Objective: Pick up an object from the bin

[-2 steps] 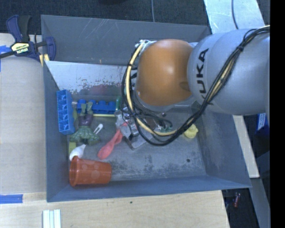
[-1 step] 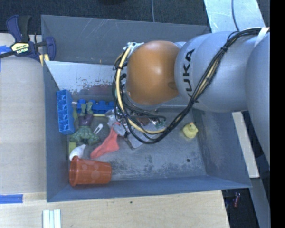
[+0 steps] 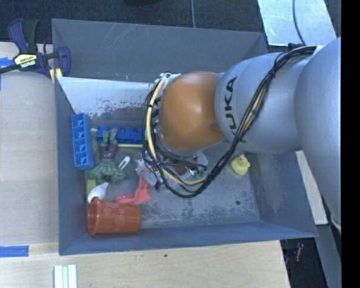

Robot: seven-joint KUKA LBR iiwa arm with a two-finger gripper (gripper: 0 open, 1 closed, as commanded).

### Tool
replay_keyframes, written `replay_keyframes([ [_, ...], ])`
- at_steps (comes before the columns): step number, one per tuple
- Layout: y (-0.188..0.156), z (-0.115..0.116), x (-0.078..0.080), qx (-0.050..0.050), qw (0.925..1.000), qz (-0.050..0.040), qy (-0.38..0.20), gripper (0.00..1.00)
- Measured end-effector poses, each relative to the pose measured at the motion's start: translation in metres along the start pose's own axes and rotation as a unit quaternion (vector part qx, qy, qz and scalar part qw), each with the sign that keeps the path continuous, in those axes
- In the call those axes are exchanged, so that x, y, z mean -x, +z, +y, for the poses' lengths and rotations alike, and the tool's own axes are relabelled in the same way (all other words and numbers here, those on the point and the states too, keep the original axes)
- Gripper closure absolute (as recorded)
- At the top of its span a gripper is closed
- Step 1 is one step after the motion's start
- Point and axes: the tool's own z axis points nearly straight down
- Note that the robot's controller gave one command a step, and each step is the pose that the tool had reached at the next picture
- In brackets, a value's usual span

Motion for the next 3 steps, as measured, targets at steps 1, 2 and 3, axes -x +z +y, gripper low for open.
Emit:
replay_keyframes([
  [1, 0.006, 0.007, -0.017, -0.001, 0.9986, -0.0020, 0.053, 1.00],
  [2, 0.004, 0.010, -0.018, 0.000, 0.9993, -0.0014, -0.037, 1.00],
  [3, -0.022, 0.028, -0.019, -0.001, 0.9981, -0.0031, -0.062, 1.00],
])
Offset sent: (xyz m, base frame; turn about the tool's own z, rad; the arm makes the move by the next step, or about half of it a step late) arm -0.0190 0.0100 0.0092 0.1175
